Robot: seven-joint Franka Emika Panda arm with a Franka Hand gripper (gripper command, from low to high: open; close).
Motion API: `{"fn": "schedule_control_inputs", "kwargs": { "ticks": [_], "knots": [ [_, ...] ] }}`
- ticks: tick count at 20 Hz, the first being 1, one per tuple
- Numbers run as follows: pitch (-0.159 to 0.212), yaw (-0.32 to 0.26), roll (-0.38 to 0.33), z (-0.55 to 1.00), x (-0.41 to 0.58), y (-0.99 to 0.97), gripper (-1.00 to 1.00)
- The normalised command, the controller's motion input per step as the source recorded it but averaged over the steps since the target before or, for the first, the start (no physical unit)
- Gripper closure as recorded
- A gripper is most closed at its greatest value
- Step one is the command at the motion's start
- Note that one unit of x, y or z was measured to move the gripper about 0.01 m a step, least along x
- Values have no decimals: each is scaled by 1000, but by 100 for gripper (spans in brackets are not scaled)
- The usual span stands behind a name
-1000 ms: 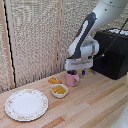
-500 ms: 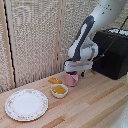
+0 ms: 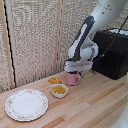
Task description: Please focus on the pink mug and carefully direct your gripper towards it. Gently take hold of the pink mug using your grasping instrument. Exercise caution as you elevate the pink mug off the tabletop. Shift the pink mug so it is above the white platter. With precision, slowly place the pink mug onto the white platter.
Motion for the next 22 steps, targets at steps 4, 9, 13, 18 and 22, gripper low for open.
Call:
{"fn": "schedule_control_inputs", "kwargs": {
  "ticks": [4, 9, 13, 18, 22],
  "knots": [
    [-12, 0, 0, 110, 0, 0, 100],
    [-42, -9, 41, 616, 0, 13, 100],
    [-29, 0, 51, 876, 0, 174, 100],
    [-12, 2, 2, 829, 0, 536, 100],
    [0, 16, 0, 644, 0, 766, 100]
  ]
}}
